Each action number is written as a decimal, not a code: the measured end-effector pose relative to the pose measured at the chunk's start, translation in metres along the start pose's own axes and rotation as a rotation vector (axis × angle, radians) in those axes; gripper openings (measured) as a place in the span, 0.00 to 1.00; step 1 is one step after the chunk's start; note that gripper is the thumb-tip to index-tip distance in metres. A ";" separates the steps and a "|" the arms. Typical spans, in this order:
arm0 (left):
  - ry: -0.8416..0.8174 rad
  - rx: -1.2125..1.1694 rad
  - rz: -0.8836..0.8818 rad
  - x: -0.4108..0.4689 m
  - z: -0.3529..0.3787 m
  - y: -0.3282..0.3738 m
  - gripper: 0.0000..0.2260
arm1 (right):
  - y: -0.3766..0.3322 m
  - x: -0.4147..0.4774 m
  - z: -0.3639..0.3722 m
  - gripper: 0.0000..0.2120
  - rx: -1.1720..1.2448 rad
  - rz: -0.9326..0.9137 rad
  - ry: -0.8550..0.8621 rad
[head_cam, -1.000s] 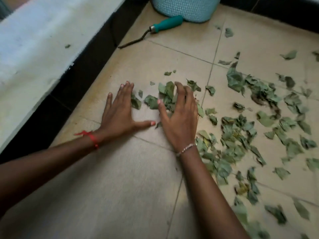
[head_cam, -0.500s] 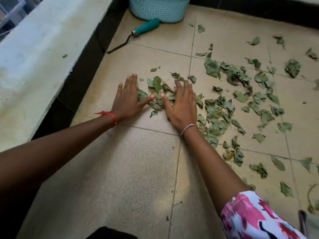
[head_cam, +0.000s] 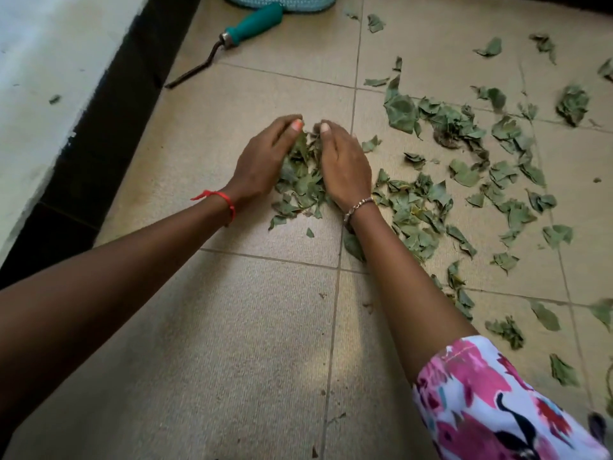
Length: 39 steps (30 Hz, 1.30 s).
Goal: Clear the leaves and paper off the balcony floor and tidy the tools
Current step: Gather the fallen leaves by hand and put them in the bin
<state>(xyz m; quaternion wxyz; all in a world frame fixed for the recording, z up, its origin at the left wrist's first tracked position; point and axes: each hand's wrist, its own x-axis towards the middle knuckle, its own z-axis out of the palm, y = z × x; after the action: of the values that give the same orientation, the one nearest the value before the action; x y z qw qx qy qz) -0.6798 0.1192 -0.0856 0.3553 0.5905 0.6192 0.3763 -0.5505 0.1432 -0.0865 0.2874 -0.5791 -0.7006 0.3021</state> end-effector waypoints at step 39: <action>-0.018 -0.278 -0.024 -0.038 0.017 0.016 0.24 | 0.047 -0.044 -0.054 0.25 -0.165 0.039 0.030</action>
<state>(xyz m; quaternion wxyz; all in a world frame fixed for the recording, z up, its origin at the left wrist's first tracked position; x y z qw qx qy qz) -0.6553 0.0824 -0.0793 0.4439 0.5313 0.5650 0.4489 -0.4727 0.1119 -0.0890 0.2434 -0.6187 -0.7073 0.2403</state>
